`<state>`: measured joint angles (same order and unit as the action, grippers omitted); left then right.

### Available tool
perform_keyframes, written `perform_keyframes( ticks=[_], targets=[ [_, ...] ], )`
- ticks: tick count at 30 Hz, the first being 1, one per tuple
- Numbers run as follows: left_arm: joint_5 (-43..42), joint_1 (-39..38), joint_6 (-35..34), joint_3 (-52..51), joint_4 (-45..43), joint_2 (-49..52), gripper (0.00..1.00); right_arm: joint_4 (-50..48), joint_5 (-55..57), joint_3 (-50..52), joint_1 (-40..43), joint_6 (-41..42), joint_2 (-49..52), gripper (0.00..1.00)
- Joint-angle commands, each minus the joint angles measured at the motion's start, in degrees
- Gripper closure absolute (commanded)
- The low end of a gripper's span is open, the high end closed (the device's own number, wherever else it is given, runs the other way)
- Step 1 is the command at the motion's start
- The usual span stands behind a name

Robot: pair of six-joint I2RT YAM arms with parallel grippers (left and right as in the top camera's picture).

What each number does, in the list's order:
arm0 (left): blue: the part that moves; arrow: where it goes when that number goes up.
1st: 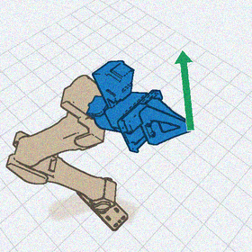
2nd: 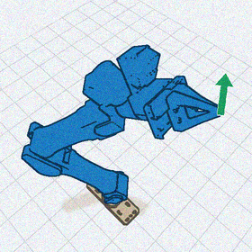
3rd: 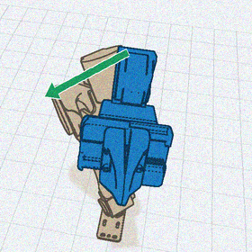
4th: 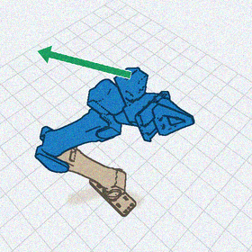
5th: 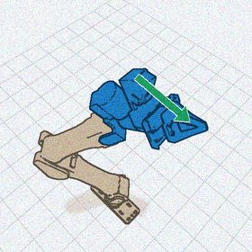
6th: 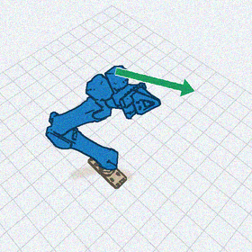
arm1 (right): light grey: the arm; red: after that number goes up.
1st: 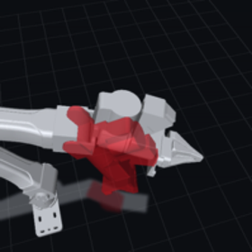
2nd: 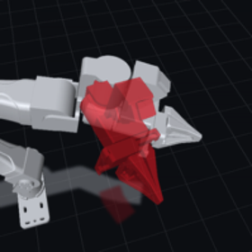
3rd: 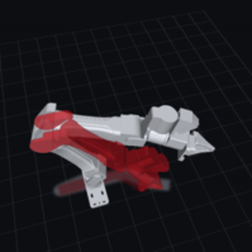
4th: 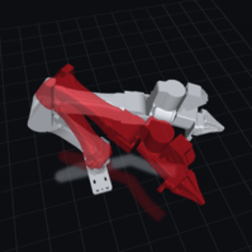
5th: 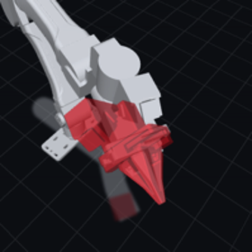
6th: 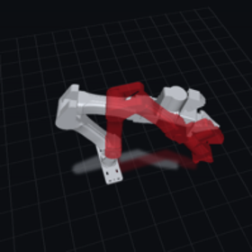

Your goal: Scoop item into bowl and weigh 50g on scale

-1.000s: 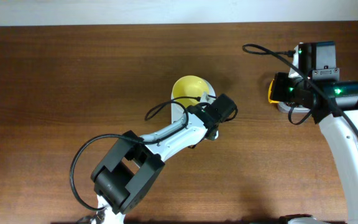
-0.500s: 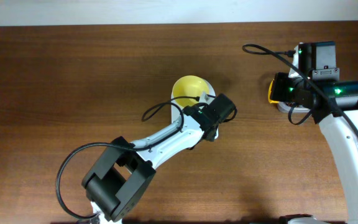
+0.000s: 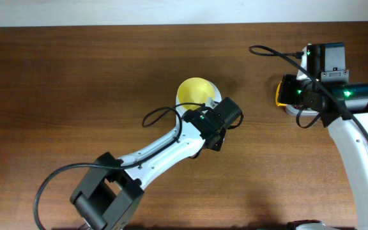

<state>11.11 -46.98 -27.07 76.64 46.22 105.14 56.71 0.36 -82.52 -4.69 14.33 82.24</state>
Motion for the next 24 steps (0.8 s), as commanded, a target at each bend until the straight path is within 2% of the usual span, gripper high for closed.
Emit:
perform_keyframes(
  ticks=[1,17,24],
  targets=[
    [-0.44,-0.15,-0.66,-0.52,1.38,-2.45,1.0,0.11,0.26,-1.33,0.26,-0.44,-0.48,0.96],
    [0.87,3.28,-0.24,-0.52,5.18,-6.27,1.0,1.46,0.24,-1.33,0.26,-0.42,-0.48,0.96],
    [0.61,3.1,-1.79,-0.76,-1.22,-2.8,1.0,1.38,0.28,-1.33,0.26,-0.44,-0.48,0.96]
  ],
)
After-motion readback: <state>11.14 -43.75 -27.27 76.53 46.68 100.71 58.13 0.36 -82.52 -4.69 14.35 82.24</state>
